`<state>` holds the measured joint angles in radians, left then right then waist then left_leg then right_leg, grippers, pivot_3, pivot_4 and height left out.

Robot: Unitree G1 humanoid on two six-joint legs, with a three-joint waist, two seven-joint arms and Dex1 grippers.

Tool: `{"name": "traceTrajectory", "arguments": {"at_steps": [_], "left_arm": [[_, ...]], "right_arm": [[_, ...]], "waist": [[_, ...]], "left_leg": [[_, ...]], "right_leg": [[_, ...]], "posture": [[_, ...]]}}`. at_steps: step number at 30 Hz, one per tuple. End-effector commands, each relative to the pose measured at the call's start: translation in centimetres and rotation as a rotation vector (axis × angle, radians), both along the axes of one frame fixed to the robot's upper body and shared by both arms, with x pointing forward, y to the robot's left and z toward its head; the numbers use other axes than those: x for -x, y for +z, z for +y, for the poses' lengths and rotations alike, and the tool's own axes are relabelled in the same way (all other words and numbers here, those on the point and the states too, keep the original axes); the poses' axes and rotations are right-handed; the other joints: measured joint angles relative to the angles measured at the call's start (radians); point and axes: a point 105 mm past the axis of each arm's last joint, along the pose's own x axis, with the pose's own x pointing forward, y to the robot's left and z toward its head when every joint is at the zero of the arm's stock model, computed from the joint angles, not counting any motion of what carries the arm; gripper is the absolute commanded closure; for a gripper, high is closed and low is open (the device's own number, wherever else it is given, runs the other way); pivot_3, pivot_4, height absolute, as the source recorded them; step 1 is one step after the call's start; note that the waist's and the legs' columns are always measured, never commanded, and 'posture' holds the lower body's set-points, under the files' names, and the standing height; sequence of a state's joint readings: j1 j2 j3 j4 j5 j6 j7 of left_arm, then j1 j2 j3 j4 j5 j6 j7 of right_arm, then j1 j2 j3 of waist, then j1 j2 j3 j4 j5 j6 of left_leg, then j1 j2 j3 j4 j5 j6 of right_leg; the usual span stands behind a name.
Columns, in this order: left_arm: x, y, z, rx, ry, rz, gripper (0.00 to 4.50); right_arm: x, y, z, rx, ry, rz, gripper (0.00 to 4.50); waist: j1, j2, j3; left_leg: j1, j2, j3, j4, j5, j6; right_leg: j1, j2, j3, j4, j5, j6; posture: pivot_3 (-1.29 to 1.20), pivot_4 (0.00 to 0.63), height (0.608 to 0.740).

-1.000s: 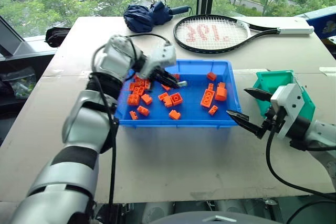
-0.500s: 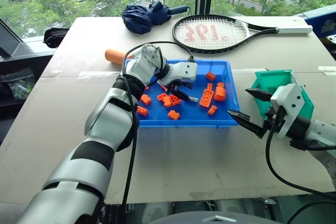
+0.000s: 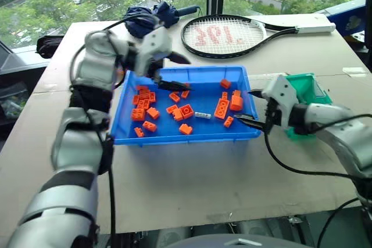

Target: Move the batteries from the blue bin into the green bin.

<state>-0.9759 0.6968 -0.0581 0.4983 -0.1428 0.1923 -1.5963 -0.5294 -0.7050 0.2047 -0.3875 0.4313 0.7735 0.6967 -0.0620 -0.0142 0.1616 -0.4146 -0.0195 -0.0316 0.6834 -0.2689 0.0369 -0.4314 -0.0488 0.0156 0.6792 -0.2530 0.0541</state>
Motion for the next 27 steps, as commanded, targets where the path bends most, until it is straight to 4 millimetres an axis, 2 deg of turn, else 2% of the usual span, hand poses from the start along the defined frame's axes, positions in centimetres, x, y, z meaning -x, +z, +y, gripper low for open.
{"name": "traceTrajectory", "arguments": {"at_steps": [1, 5, 7, 10, 13, 14, 15, 17, 19, 23, 27], "left_arm": [[4.6, 1.0, 3.0, 0.08, 0.042, 0.02, 0.09], [8.9, -0.2, 5.1, 0.063, 0.129, 0.098, 0.09], [10.3, -0.7, 5.8, 0.054, 0.176, 0.125, 0.09], [11.7, -1.4, 6.8, 0.035, 0.247, 0.154, 0.09], [12.3, -1.8, 7.0, 0.029, 0.285, 0.16, 0.09], [12.4, -1.9, 7.0, 0.03, 0.294, 0.158, 0.0], [12.5, -1.9, 6.9, 0.034, 0.298, 0.157, 0.0], [12.5, -1.8, 6.7, 0.043, 0.304, 0.153, 0.0], [12.4, -1.7, 6.6, 0.043, 0.309, 0.149, 0.0], [12.0, -1.4, 6.4, 0.042, 0.312, 0.139, 0.0], [11.7, -1.1, 6.0, 0.044, 0.303, 0.132, 0.0]], "right_arm": [[-1.9, -0.2, 3.5, 0.029, 0.093, 0.036, 0.26], [-2.6, -2.0, 6.5, 0.117, 0.203, 0.068, 0.26], [-2.6, -2.6, 7.5, 0.143, 0.235, 0.072, 0.26], [-2.4, -3.8, 8.9, 0.185, 0.28, 0.099, 0.26], [-2.7, -5.0, 9.2, 0.251, 0.287, 0.099, 0.26], [-2.8, -5.3, 9.2, 0.264, 0.281, 0.102, 0.68], [-2.9, -5.5, 9.1, 0.273, 0.282, 0.109, 0.83], [-2.8, -5.6, 9.0, 0.279, 0.288, 0.122, 1.45], [-2.9, -5.4, 9.0, 0.274, 0.284, 0.123, 2.29], [-3.2, -5.3, 8.5, 0.277, 0.265, 0.14, 4.4], [-3.5, -5.2, 8.1, 0.269, 0.242, 0.144, 4.46]], "waist": [[0.015, -0.002, 0.0], [0.02, -0.002, 0.0], [0.035, -0.002, 0.0], [0.046, -0.002, 0.0], [0.053, -0.002, 0.0], [0.053, -0.002, 0.0], [0.052, -0.002, 0.0], [0.051, -0.002, 0.0], [0.049, -0.002, 0.0], [0.045, -0.002, 0.0], [0.045, -0.002, 0.0]], "left_leg": [[-0.003, -0.001, -0.004, 0.003, 0.0, 0.0], [-0.001, -0.001, 0.0, 0.002, 0.0, 0.0], [-0.002, -0.002, -0.002, 0.002, 0.0, -0.001], [-0.002, -0.003, -0.002, 0.002, 0.0, -0.001], [-0.001, -0.003, -0.002, 0.002, 0.0, -0.001], [-0.001, -0.003, -0.003, 0.003, 0.0, -0.001], [-0.001, -0.003, -0.003, 0.002, 0.0, -0.001], [0.0, -0.003, -0.003, 0.002, 0.0, -0.001], [0.0, -0.003, -0.003, 0.002, 0.0, -0.001], [0.0, -0.003, -0.002, 0.001, 0.0, -0.002], [0.0, -0.003, -0.002, 0.0, 0.0, -0.002]], "right_leg": [[0.0, -0.001, -0.003, 0.0, 0.0, 0.0], [-0.001, -0.004, 0.001, 0.0, 0.0, 0.0], [0.0, -0.005, 0.0, 0.0, 0.0, 0.0], [0.0, -0.006, -0.001, 0.0, 0.0, 0.0], [0.0, -0.006, -0.001, 0.0, 0.0, 0.0], [0.001, -0.006, -0.002, 0.0, 0.0, 0.0], [0.001, -0.006, -0.002, 0.0, 0.0, 0.0], [0.002, -0.006, -0.002, 0.0, 0.0, 0.0], [0.002, -0.006, -0.002, 0.0, 0.0, 0.0], [0.0, -0.006, -0.002, 0.0, 0.0, 0.0], [0.0, -0.007, -0.001, 0.0, 0.0, 0.0]], "posture": [[0.0, 0.15, 0.74], [0.0, 0.15, 0.74], [0.0, 0.15, 0.74], [0.0, 0.15, 0.74], [0.0, 0.15, 0.74], [0.0, 0.15, 0.74], [0.0, 0.15, 0.74], [0.0, 0.15, 0.74], [0.0, 0.15, 0.74], [0.0, 0.15, 0.74], [0.0, 0.15, 0.74]]}}
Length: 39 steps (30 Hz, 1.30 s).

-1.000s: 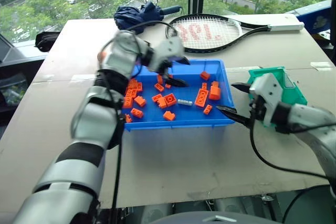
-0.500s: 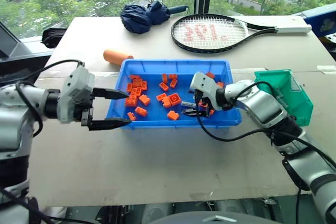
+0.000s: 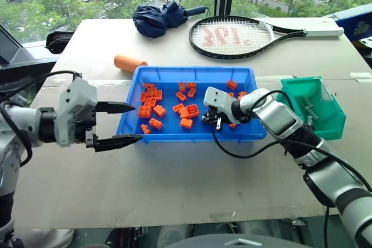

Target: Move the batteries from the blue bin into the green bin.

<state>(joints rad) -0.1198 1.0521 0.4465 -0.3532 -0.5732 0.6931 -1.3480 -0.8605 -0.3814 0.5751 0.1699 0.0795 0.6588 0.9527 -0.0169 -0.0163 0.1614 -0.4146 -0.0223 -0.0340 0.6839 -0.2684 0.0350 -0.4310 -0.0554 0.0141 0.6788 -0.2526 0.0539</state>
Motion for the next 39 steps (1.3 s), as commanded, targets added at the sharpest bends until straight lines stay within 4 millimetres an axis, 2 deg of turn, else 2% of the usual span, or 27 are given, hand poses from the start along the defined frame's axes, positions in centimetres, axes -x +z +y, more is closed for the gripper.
{"name": "traceTrajectory", "arguments": {"at_steps": [1, 4, 7, 11, 14, 20, 24, 28, 33, 37, 38, 39], "left_arm": [[-0.1, 0.9, -0.7, -0.014, -0.03, -0.032, 0.0], [-0.3, 1.1, -1.2, -0.011, -0.046, -0.038, 0.0], [-0.5, 1.8, -2.0, 0.008, -0.074, -0.057, 0.0], [-1.0, 2.2, -3.4, 0.042, -0.11, -0.087, 0.0], [-1.6, 2.8, -4.4, 0.086, -0.126, -0.117, 0.0], [-2.0, 4.3, -8.1, 0.176, -0.246, -0.172, 0.0], [-2.1, 5.4, -9.8, 0.198, -0.319, -0.206, 0.0], [-2.0, 6.2, -10.9, 0.194, -0.389, -0.223, 0.0], [-2.1, 6.3, -11.6, 0.198, -0.427, -0.225, 0.0], [-2.3, 6.1, -11.5, 0.189, -0.429, -0.224, 0.0], [-2.4, 6.0, -11.5, 0.187, -0.426, -0.223, 0.0], [-2.5, 5.9, -11.4, 0.184, -0.422, -0.223, 0.0]], "right_arm": [[-0.4, 1.0, -0.2, -0.019, -0.02, -0.021, 4.46], [-0.6, 1.7, -0.1, -0.042, -0.024, -0.06, 4.46], [-0.6, 4.7, -0.1, -0.135, -0.037, -0.103, 4.46], [-0.5, 8.3, -2.2, -0.222, -0.109, -0.154, 4.46], [-0.6, 10.5, -5.2, -0.254, -0.212, -0.205, 4.46], [0.1, 13.7, -15.8, -0.204, -0.553, -0.333, 4.46], [1.8, 14.0, -19.9, -0.171, -0.687, -0.334, 4.46], [3.2, 12.6, -23.4, -0.117, -0.812, -0.291, 4.46], [3.6, 10.1, -25.0, -0.124, -0.88, -0.238, 4.46], [3.6, 9.3, -25.5, -0.109, -0.888, -0.25, 4.46], [3.5, 9.4, -25.8, -0.102, -0.897, -0.265, 3.54], [3.4, 9.5, -26.0, -0.104, -0.906, -0.275, 3.22]], "waist": [[0.0, 0.0, 0.0], [0.0, 0.0, 0.0], [0.002, 0.0, 0.0], [0.004, 0.0, 0.0], [0.007, 0.0, 0.0], [0.02, 0.001, 0.001], [0.016, 0.001, 0.001], [0.009, 0.001, 0.001], [0.002, 0.001, 0.001], [0.004, 0.001, 0.001], [0.004, 0.001, 0.001], [0.005, 0.001, 0.001]], "left_leg": [[0.0, 0.0, 0.0, 0.0, 0.0, 0.0], [0.0, 0.0, 0.0, 0.0, 0.0, 0.0], [-0.001, 0.0, 0.0, 0.0, 0.0, 0.0], [-0.001, -0.001, 0.0, 0.0, 0.0, 0.0], [-0.001, -0.001, 0.0, 0.0, 0.0, 0.0], [-0.002, -0.002, 0.0, 0.0, -0.001, 0.002], [-0.001, -0.002, 0.003, 0.0, -0.002, 0.004], [-0.001, -0.001, 0.003, 0.0, -0.002, 0.004], [0.0, 0.0, 0.005, 0.0, -0.002, 0.005], [0.0, 0.0, 0.005, 0.0, -0.002, 0.005], [0.0, 0.0, 0.005, 0.0, -0.002, 0.005], [0.0, 0.0, 0.005, 0.0, -0.002, 0.004]], "right_leg": [[0.0, 0.0, 0.0, 0.0, 0.0, 0.0], [0.0, -0.001, 0.0, 0.0, 0.0, 0.0], [0.0, -0.001, 0.0, 0.0, 0.0, 0.0], [-0.001, -0.001, 0.0, 0.0, 0.0, 0.0], [0.0, -0.001, 0.0, 0.0, 0.0, 0.0], [0.0, -0.005, 0.0, -0.001, 0.0, 0.0], [0.0, -0.004, 0.001, 0.0, 0.0, 0.0], [0.0, 0.001, 0.002, 0.0, 0.0, 0.0], [0.001, 0.002, 0.002, 0.0, 0.0, 0.0], [0.001, 0.002, 0.002, 0.0, 0.0, 0.001], [0.001, 0.002, 0.002, 0.0, 0.0, 0.001], [0.001, 0.002, 0.002, 0.0, 0.0, 0.001]], "posture": [[0.0, 0.15, 0.74], [0.0, 0.15, 0.74], [0.0, 0.15, 0.74], [0.0, 0.15, 0.74], [0.0, 0.15, 0.74], [0.0, 0.15, 0.74], [0.0, 0.15, 0.74], [0.0, 0.15, 0.74], [0.0, 0.15, 0.74], [0.0, 0.15, 0.74], [0.0, 0.15, 0.74], [0.0, 0.15, 0.74]]}}
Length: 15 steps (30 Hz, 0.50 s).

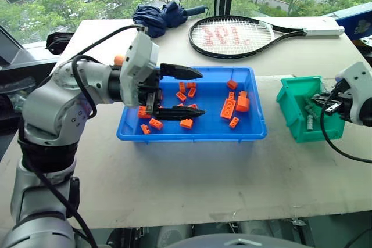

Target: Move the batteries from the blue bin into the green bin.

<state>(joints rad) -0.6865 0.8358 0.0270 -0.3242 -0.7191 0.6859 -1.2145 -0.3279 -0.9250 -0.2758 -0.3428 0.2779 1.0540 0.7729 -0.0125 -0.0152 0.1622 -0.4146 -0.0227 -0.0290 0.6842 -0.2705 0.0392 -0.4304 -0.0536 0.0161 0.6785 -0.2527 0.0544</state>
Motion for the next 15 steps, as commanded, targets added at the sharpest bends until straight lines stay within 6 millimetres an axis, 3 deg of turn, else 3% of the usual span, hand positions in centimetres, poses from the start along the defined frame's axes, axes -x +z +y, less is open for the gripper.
{"name": "traceTrajectory", "arguments": {"at_steps": [1, 2, 6, 7, 11, 15], "left_arm": [[0.0, 0.5, 0.1, -0.006, 0.0, -0.045, 0.0], [-0.1, 0.5, 0.2, -0.007, 0.006, -0.045, 0.0], [-0.2, -0.6, 0.8, -0.027, 0.048, -0.029, 0.0], [-0.2, -1.0, 1.0, -0.029, 0.064, -0.021, 0.0], [-0.3, -3.5, 3.0, -0.053, 0.202, 0.035, 0.0], [0.0, -5.9, 5.5, 0.023, 0.363, 0.093, 0.0]], "right_arm": [[-0.1, 2.0, -1.0, 0.032, -0.038, -0.1, 2.81], [-0.2, 2.2, -1.2, 0.037, -0.048, -0.114, 2.15], [0.2, 2.5, -1.0, 0.019, -0.018, -0.152, 0.32], [0.5, 2.6, -0.5, -0.004, 0.017, -0.168, 0.05], [2.7, 3.0, 2.2, -0.133, 0.192, -0.285, 0.05], [6.2, 0.6, 3.8, -0.237, 0.301, -0.263, 0.05]], "waist": [[0.0, 0.0, 0.0], [0.001, 0.0, 0.0], [0.002, 0.0, 0.0], [0.002, 0.0, 0.0], [0.0, 0.0, 0.0], [0.005, 0.001, -0.001]], "left_leg": [[0.0, 0.0, 0.0, 0.0, 0.0, 0.0], [0.0, 0.0, 0.0, 0.0, 0.0, 0.0], [0.0, 0.0, 0.0, 0.0, 0.0, 0.0], [0.0, 0.0, 0.0, 0.0, 0.0, 0.0], [0.0, 0.001, -0.001, 0.0, 0.0, 0.0], [0.0, 0.003, -0.003, -0.001, 0.0, 0.001]], "right_leg": [[0.0, 0.0, 0.0, 0.0, 0.0, 0.0], [0.0, 0.0, 0.0, 0.0, 0.0, 0.0], [0.0, 0.0, 0.0, 0.0, 0.0, 0.0], [0.0, 0.0, 0.0, 0.0, 0.0, 0.0], [0.001, 0.0, 0.001, 0.0, 0.0, 0.0], [0.001, -0.001, 0.002, -0.001, 0.0, 0.0]], "posture": [[0.0, 0.15, 0.74], [0.0, 0.15, 0.74], [0.0, 0.15, 0.74], [0.0, 0.15, 0.74], [0.0, 0.15, 0.74], [0.0, 0.15, 0.74]]}}
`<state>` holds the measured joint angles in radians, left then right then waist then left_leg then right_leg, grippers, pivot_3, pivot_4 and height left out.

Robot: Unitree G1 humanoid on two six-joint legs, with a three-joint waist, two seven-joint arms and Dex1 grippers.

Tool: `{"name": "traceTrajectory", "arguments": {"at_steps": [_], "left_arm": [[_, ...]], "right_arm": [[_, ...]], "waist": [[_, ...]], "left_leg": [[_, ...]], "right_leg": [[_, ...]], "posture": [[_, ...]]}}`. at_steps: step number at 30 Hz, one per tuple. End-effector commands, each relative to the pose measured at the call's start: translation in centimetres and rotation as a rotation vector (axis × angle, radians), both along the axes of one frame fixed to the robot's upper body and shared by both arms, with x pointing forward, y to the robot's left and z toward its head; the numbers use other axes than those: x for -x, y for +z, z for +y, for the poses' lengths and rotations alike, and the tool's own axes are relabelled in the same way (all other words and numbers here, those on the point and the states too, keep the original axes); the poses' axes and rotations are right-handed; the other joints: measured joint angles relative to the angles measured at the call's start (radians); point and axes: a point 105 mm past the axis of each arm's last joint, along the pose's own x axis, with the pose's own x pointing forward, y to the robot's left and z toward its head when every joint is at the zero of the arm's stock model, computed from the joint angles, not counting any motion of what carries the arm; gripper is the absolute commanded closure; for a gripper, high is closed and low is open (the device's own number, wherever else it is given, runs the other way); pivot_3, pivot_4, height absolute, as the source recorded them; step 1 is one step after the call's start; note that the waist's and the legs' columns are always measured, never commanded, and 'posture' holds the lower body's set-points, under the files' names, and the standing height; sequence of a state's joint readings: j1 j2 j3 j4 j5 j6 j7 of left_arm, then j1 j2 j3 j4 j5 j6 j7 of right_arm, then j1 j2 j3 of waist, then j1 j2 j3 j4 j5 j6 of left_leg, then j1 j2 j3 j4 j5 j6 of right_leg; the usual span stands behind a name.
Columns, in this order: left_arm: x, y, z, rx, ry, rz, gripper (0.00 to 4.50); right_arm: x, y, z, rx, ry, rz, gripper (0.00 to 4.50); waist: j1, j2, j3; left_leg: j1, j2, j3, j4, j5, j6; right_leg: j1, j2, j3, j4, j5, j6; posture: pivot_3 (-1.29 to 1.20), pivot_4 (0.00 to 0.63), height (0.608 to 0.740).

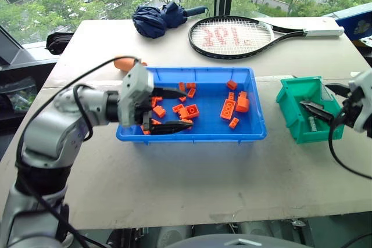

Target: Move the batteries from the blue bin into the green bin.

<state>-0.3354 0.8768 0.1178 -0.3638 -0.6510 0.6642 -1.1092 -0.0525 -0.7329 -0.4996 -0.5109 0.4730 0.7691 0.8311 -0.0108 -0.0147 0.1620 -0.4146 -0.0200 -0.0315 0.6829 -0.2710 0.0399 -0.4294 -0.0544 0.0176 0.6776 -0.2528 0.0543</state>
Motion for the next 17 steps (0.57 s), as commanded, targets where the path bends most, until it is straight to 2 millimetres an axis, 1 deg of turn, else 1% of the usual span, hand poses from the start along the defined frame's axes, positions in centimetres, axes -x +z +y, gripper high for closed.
{"name": "traceTrajectory", "arguments": {"at_steps": [1, 4, 5, 7, 9, 11, 12, 14, 15, 17], "left_arm": [[0.7, -0.1, 1.8, 0.05, 0.124, -0.087, 0.0], [3.2, -2.8, 2.8, 0.017, 0.132, -0.024, 0.0], [3.8, -3.2, 2.9, 0.026, 0.137, -0.004, 0.0], [5.7, -5.1, 2.8, 0.018, 0.149, 0.014, 0.0], [7.1, -6.8, 2.8, 0.017, 0.193, 0.052, 0.0], [8.1, -8.2, 2.8, 0.019, 0.232, 0.049, 0.0], [8.5, -8.7, 2.8, 0.011, 0.239, 0.036, 0.0], [8.4, -10.0, 3.3, -0.002, 0.297, 0.03, 0.0], [8.3, -10.4, 3.5, -0.008, 0.313, 0.024, 0.0], [8.3, -10.9, 3.7, -0.015, 0.313, 0.011, 0.0]], "right_arm": [[3.3, -0.2, 1.1, -0.02, 0.105, -0.035, 0.05], [6.1, -2.9, 1.5, -0.001, 0.16, 0.066, 0.05], [6.7, -3.4, 1.6, 0.004, 0.17, 0.086, 0.05], [8.7, -5.2, 2.1, -0.003, 0.189, 0.157, 0.05], [10.0, -6.8, 2.2, 0.004, 0.18, 0.201, 0.05], [10.8, -8.3, 1.6, 0.032, 0.153, 0.22, 0.05], [11.0, -8.9, 1.3, 0.048, 0.142, 0.226, 0.05], [11.6, -9.8, 0.8, 0.062, 0.145, 0.217, 0.05], [12.1, -9.9, 1.1, 0.033, 0.17, 0.227, 0.05], [12.5, -10.0, 0.8, 0.024, 0.153, 0.226, 0.05]], "waist": [[0.005, 0.001, 0.0], [0.009, 0.001, 0.0], [0.01, 0.001, 0.0], [0.015, 0.001, 0.0], [0.021, 0.002, -0.002], [0.023, 0.003, -0.004], [0.024, 0.002, -0.004], [0.026, 0.0, -0.007], [0.028, 0.001, -0.009], [0.03, 0.003, -0.011]], "left_leg": [[0.0, 0.0, 0.0, 0.0, 0.0, 0.0], [0.001, 0.0, 0.0, 0.001, 0.0, 0.0], [0.002, -0.001, 0.0, 0.001, 0.0, 0.001], [0.004, 0.0, -0.001, 0.001, -0.001, 0.001], [0.011, 0.0, -0.001, -0.002, -0.001, 0.001], [0.022, 0.0, -0.001, -0.012, -0.002, 0.001], [0.023, 0.0, -0.001, -0.013, -0.001, 0.001], [0.023, 0.0, 0.0, -0.012, -0.001, 0.001], [0.023, 0.0, 0.001, -0.012, -0.001, 0.001], [0.023, 0.0, 0.001, -0.012, -0.001, 0.001]], "right_leg": [[0.0, -0.001, 0.0, 0.0, 0.0, 0.0], [0.002, -0.004, 0.0, 0.0, 0.0, 0.0], [0.003, -0.004, 0.0, -0.001, 0.0, 0.0], [0.006, -0.005, -0.001, -0.002, 0.0, 0.0], [0.014, -0.006, -0.002, -0.005, 0.0, -0.001], [0.025, -0.007, -0.002, -0.015, -0.002, -0.002], [0.025, -0.007, -0.002, -0.017, -0.002, -0.004], [0.025, -0.008, -0.002, -0.017, -0.003, -0.005], [0.026, -0.009, -0.002, -0.018, -0.003, -0.005], [0.026, -0.01, -0.003, -0.019, -0.003, -0.005]], "posture": [[0.0, 0.15, 0.74], [0.0, 0.15, 0.74], [0.0, 0.15, 0.74], [0.0, 0.15, 0.74], [0.0, 0.15, 0.74], [0.0, 0.15, 0.74], [0.0, 0.15, 0.74], [0.0, 0.15, 0.74], [0.0, 0.15, 0.74], [0.0, 0.15, 0.74]]}}
